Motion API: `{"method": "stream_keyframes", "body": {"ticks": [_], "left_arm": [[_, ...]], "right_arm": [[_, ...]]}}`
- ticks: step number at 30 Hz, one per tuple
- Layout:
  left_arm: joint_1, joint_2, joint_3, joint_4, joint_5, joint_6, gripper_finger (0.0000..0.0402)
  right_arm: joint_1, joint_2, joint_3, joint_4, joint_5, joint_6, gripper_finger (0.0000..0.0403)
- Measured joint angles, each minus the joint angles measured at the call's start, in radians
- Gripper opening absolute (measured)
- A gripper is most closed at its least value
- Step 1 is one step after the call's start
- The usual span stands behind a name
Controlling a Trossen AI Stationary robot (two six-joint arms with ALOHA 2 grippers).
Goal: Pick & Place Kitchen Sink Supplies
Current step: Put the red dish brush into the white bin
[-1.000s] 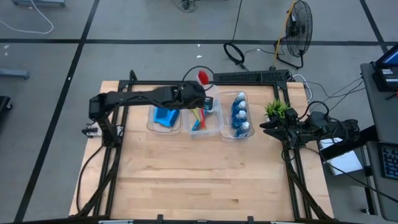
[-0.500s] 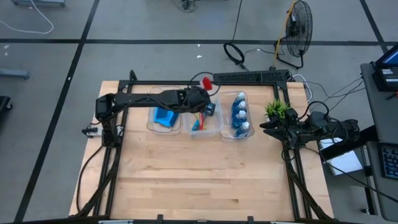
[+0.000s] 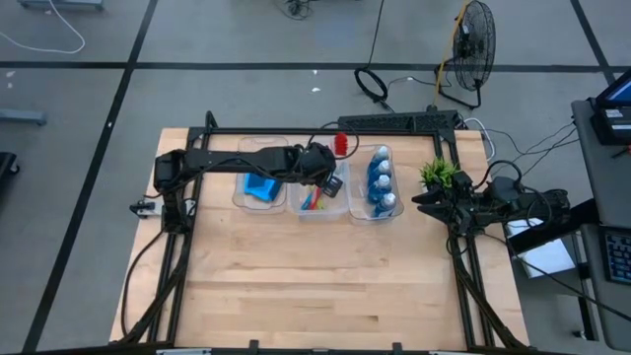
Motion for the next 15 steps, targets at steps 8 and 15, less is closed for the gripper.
{"method": "stream_keyframes", "body": {"ticks": [8,15], "left_arm": [[0.002,0.000,0.000,0.002,-0.001,0.003,0.0043],[0.002,0.000,0.000,-0.005,-0.032,-0.065,0.0066]], "right_arm": [[0.000,0.000,0.000,0.000,0.000,0.000,0.0167],[0.000,0.000,0.000,0.000,0.000,0.000,0.0167]]}}
